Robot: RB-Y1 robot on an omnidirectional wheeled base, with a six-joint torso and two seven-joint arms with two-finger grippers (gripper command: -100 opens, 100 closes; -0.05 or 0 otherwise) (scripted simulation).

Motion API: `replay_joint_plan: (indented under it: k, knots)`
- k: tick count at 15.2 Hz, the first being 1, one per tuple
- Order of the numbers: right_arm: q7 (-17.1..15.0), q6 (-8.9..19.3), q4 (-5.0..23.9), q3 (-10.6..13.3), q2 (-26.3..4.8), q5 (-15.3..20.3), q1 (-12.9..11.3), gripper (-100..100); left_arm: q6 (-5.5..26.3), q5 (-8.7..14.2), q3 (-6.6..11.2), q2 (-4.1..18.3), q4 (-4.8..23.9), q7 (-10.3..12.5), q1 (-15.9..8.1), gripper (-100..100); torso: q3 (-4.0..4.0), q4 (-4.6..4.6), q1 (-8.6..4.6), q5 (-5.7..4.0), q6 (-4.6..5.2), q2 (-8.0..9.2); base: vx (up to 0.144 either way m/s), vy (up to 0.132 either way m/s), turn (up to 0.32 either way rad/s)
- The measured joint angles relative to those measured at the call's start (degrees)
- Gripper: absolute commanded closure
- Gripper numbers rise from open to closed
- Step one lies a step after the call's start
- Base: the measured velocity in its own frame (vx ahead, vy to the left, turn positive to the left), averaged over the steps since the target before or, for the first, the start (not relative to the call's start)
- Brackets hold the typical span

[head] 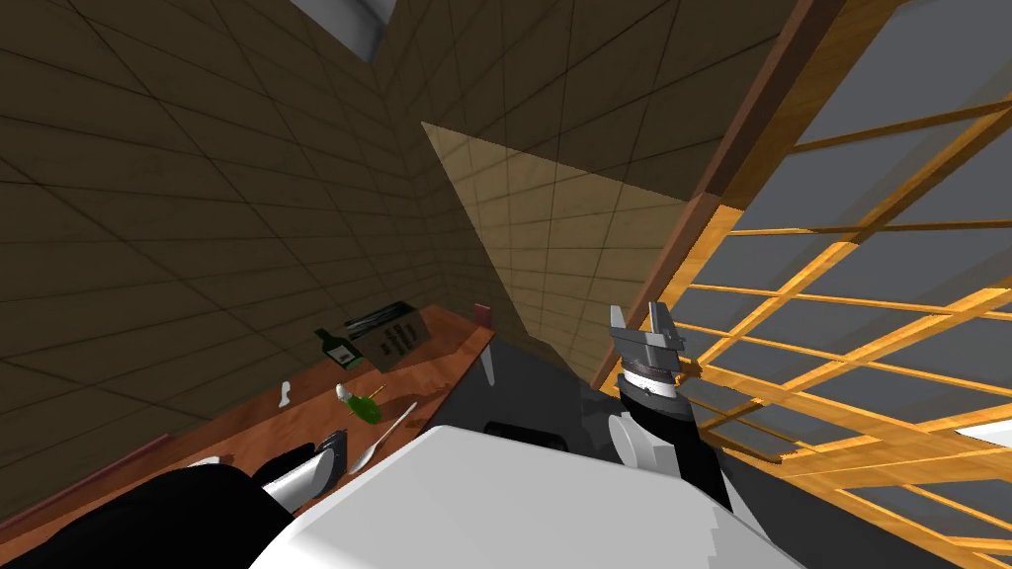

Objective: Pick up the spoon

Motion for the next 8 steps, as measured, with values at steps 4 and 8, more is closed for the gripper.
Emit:
replay_joint_plan:
  k: [4,8]
  knots:
    - [0.0,0.0,0.0,0.0,0.0,0.0,0.0,0,4.5,1.4,1.92,-0.4,1.8,0.5,0.1,-100,-0.11,-0.04,0.03,0.0,0.0,-0.19,0.153,-0.023,-0.011]
    - [0.0,0.0,0.0,0.0,0.0,0.0,0.0,0,9.4,2.5,3.61,-0.8,3.4,1.1,0.1,-100,-0.13,-0.05,0.04,0.0,0.01,-0.23,0.155,-0.018,-0.019]
